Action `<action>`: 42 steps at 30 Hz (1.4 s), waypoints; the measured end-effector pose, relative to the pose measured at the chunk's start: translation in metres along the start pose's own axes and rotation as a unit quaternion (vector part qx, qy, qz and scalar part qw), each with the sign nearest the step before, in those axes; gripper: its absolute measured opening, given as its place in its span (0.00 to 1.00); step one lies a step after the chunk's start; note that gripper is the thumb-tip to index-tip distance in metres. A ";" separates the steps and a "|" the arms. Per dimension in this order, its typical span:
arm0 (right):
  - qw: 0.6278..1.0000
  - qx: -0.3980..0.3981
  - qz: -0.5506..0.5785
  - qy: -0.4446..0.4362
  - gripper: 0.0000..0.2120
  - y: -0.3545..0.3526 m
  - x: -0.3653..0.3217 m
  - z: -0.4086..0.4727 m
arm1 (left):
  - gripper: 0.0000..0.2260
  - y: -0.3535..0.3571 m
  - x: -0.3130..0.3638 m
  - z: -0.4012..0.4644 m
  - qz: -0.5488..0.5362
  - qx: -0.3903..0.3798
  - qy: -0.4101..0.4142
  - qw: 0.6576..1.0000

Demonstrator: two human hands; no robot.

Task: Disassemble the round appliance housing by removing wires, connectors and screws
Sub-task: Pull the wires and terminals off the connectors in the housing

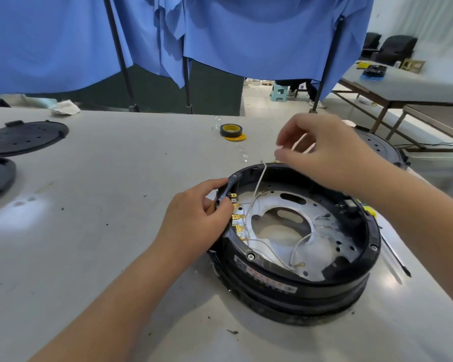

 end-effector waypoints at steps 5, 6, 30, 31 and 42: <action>0.984 -0.156 -0.008 -0.084 0.03 0.040 -0.041 -0.031 | 0.17 -0.001 0.002 0.000 -0.001 0.005 0.004 1.000; 0.981 -0.163 -0.034 -0.102 0.03 0.048 -0.043 -0.034 | 0.17 -0.001 0.001 0.000 0.002 0.005 0.006 1.000; 0.976 -0.172 -0.088 -0.104 0.06 0.082 -0.033 -0.041 | 0.18 0.000 0.002 0.001 0.004 0.017 0.009 1.000; 0.977 -0.168 -0.089 -0.102 0.05 0.082 -0.033 -0.042 | 0.18 0.000 0.002 0.001 0.003 0.017 0.010 1.000; 0.967 -0.178 -0.090 -0.160 0.05 0.082 -0.039 -0.037 | 0.15 0.001 0.001 0.003 -0.007 -0.005 0.025 1.000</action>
Point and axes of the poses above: each hand's wrist, its own z-axis towards the middle knuckle, its own y-axis out of the palm, x = y × z, the point moved 7 cm from there along z, towards the middle knuckle, and after that the axes turned 1 degree about y, right-handed, at the moved point
